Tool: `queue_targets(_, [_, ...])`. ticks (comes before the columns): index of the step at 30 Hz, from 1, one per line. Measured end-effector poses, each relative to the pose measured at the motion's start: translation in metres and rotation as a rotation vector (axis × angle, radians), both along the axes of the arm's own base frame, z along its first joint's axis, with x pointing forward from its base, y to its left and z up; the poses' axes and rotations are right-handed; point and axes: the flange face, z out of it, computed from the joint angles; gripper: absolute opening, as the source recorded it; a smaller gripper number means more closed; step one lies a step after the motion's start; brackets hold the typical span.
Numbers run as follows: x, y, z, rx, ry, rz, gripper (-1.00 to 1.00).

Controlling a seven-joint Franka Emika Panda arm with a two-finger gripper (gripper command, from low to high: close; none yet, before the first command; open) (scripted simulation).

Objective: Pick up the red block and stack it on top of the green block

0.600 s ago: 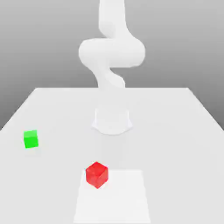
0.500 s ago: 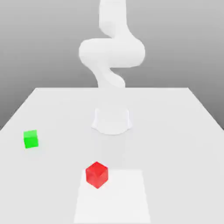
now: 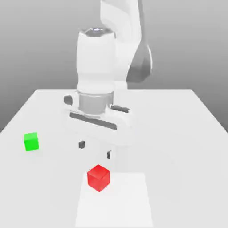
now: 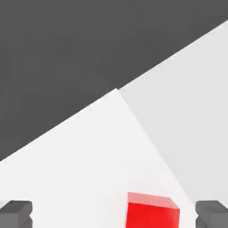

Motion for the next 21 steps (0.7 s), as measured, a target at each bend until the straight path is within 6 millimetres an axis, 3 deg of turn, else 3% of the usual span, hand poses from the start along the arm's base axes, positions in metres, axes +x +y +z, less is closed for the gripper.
queue_targets(6, [-0.008,0.000,-0.061,0.007,0.024,-0.020,0.00])
queue_targets(7, [-0.008,0.000,-0.069,0.007,0.024,-0.020,-1.00])
queue_targets(14, [-0.008,0.000,-0.070,0.006,0.023,-0.020,-1.00])
queue_targets(21, [-0.008,0.000,-0.014,0.006,0.023,-0.021,-1.00])
